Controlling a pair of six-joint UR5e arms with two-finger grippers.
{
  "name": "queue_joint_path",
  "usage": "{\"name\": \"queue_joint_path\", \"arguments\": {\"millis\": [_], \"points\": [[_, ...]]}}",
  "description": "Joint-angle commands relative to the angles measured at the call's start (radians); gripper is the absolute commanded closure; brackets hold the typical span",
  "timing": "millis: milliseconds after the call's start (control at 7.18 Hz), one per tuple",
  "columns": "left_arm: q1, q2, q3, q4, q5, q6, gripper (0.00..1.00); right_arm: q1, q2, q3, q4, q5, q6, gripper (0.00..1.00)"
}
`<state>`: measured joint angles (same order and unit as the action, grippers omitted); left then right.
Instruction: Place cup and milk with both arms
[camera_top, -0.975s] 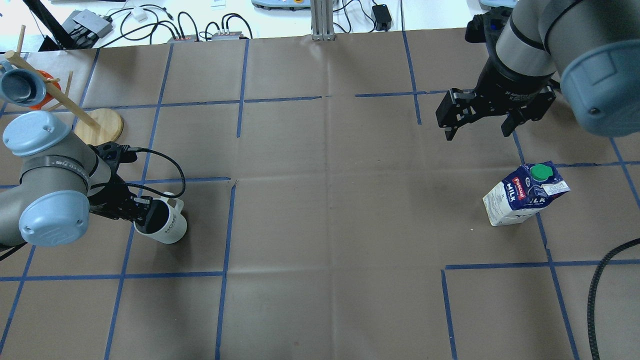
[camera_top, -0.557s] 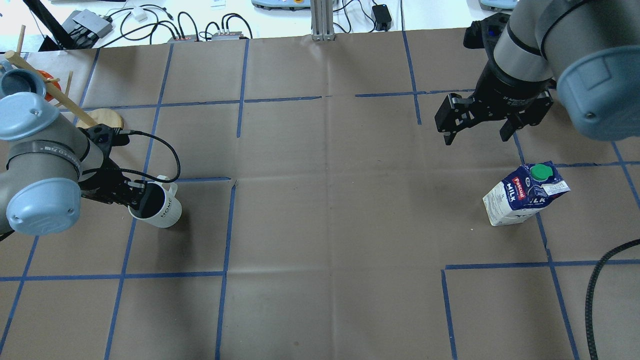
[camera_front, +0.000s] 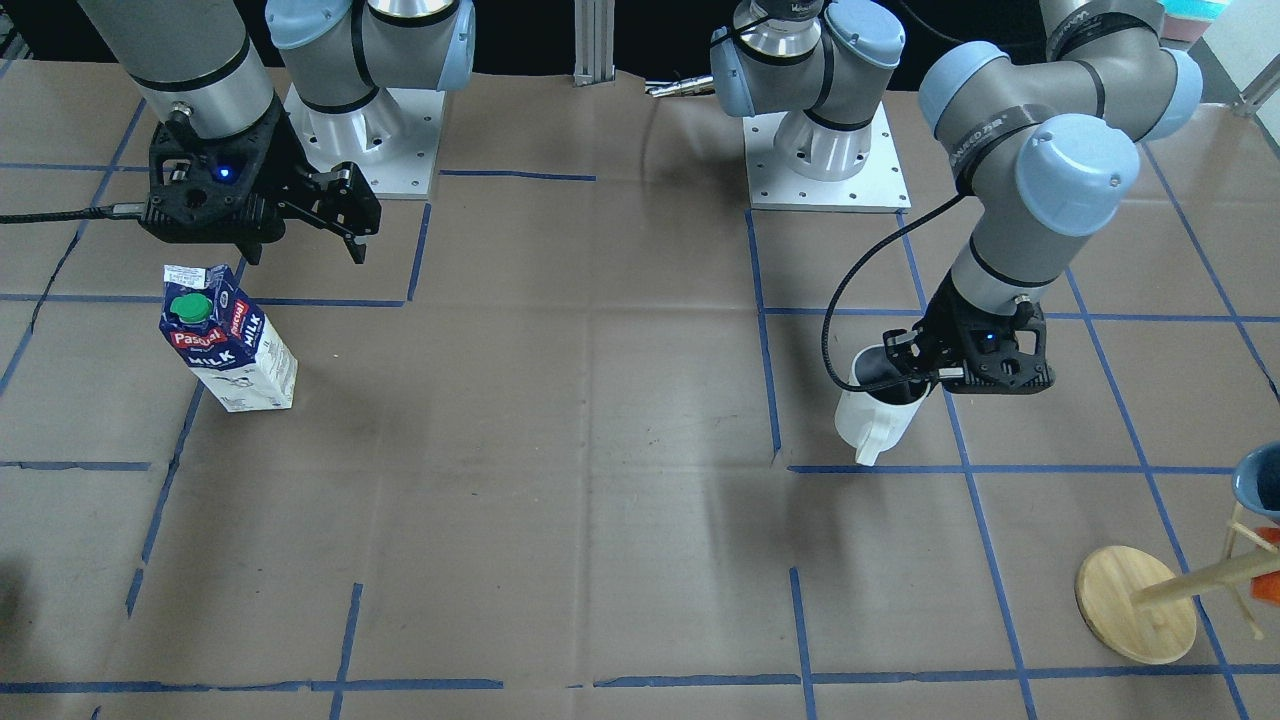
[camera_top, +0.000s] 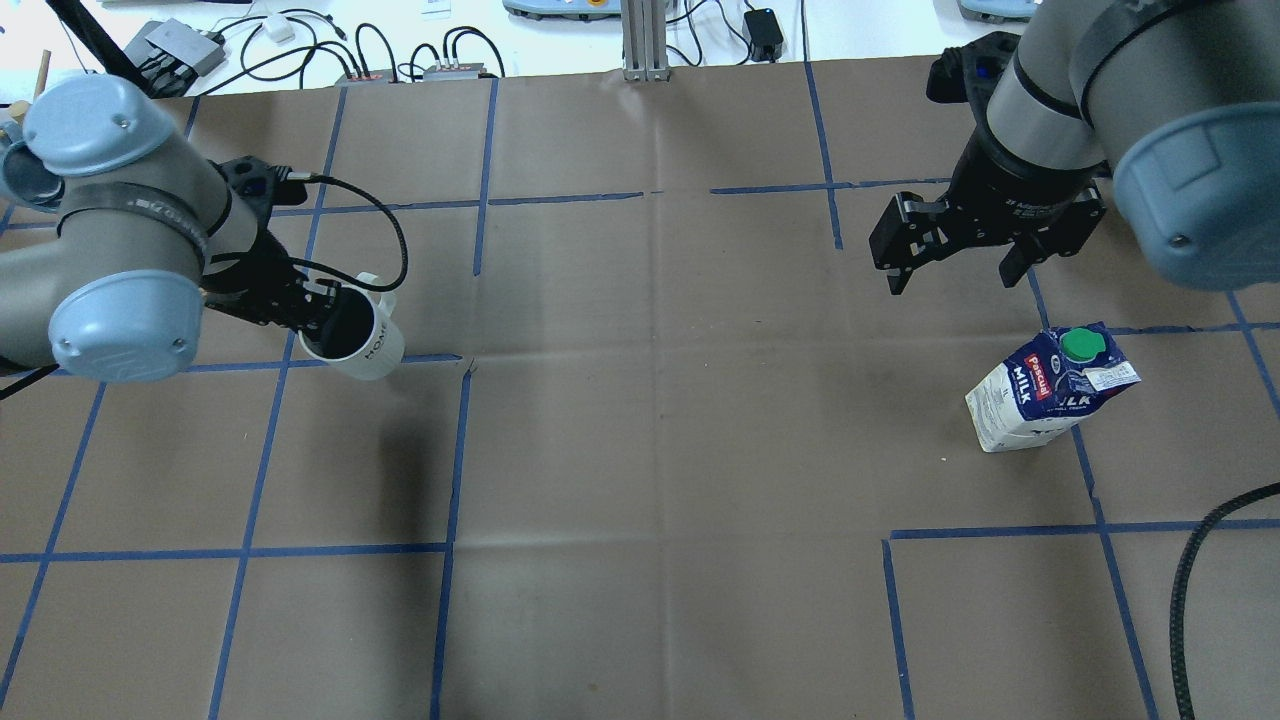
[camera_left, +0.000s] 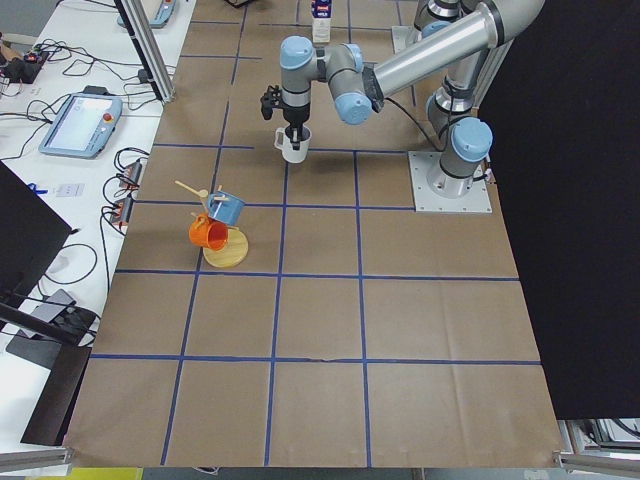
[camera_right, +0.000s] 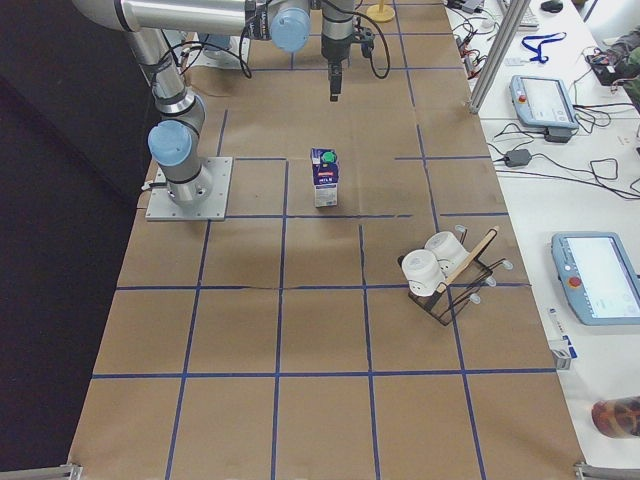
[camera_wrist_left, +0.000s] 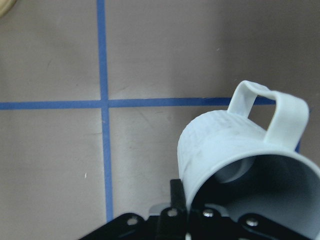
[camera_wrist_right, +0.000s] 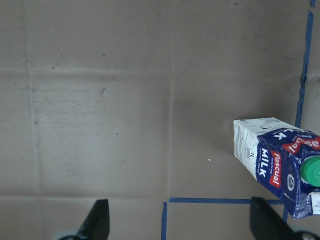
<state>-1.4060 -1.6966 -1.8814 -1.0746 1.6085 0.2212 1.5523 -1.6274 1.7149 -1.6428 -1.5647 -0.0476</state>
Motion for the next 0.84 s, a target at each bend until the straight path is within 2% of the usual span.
{"name": "queue_joint_path", "arguments": {"millis": [0, 418, 557, 697], "points": [[-0.141, -0.188, 0.271, -0.086, -0.001, -0.051, 1.0, 0.0, 0.0, 0.0, 0.0, 0.0, 0.0, 0.0], [-0.307, -0.493, 0.658, -0.177, -0.027, -0.292, 1.0, 0.0, 0.0, 0.008, -0.002, 0.0, 0.0, 0.0], [-0.321, -0.55, 0.767, -0.288, -0.028, -0.348, 1.0, -0.001, -0.002, 0.015, -0.006, 0.0, -0.002, 0.0], [-0.336, -0.621, 0.856, -0.324, -0.036, -0.386, 1.0, -0.001, -0.002, 0.015, -0.006, 0.0, 0.0, 0.0]]}}
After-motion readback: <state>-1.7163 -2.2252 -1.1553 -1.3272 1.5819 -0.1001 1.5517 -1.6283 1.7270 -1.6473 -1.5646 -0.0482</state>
